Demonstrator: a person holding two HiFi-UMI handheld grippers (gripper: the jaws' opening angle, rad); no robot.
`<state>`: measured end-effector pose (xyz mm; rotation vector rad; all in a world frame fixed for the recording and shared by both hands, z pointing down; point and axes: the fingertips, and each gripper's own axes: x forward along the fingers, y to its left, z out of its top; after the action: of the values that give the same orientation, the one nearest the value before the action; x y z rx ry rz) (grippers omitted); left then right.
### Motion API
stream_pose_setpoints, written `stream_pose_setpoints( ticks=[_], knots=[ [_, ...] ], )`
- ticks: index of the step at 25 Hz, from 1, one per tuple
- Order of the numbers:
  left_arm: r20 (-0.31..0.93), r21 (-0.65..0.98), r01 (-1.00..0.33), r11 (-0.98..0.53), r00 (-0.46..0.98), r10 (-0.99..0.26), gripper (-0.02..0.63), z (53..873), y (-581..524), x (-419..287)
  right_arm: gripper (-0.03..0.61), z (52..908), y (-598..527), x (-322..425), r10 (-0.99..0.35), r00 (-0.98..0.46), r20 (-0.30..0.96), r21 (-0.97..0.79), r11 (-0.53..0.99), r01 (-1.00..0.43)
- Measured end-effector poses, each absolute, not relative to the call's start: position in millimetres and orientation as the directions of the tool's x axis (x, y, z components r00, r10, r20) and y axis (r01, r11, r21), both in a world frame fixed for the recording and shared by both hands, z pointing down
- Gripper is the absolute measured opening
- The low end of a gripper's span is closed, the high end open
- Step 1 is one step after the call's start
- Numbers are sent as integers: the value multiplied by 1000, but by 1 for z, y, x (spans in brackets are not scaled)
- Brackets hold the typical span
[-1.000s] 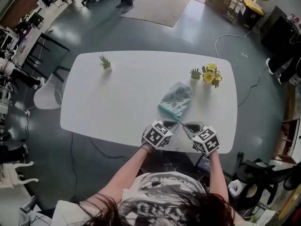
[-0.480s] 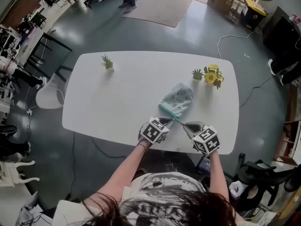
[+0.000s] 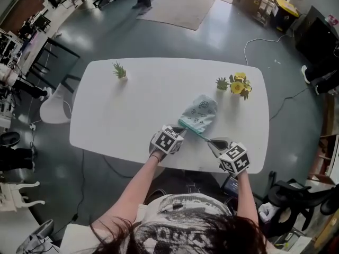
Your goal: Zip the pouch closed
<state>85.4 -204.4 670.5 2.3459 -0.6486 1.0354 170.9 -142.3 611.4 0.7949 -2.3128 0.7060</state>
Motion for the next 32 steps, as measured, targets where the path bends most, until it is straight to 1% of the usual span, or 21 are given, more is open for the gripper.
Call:
stream_pose_setpoints(
  ticks=[10,16,20,21,22,23,24,29,32],
  knots=[
    [817,190,-635,-749,525,-238,15,682,-231,49,2,613,-140,173,-357,-649,672,-291,679,-675],
    [822,175,-632,-755,516,-241,15,688,-229,50,2,619,-140,173,-354,-635,687,-280,678,-680],
    [830,133,-599,-789,503,-242,17,693,-223,54,2,631,-143,181,-354,-610,709,-267,666,-696],
    [828,143,-595,-791,509,-233,27,694,-220,56,2,635,-142,183,-352,-604,715,-266,663,-700],
    [825,160,-594,-788,518,-224,76,694,-217,57,2,639,-142,184,-350,-600,720,-266,658,-704],
    [822,175,-597,-783,527,-218,160,694,-214,58,2,643,-141,186,-348,-597,723,-269,654,-707],
    [818,182,-601,-778,532,-220,204,692,-212,58,3,645,-139,187,-346,-596,725,-272,651,-709],
    [790,180,-633,-753,549,-273,201,674,-200,58,5,654,-134,188,-337,-601,725,-271,663,-698],
    [759,185,-659,-729,567,-321,176,661,-192,58,10,658,-131,187,-338,-601,724,-248,685,-685]
  ],
)
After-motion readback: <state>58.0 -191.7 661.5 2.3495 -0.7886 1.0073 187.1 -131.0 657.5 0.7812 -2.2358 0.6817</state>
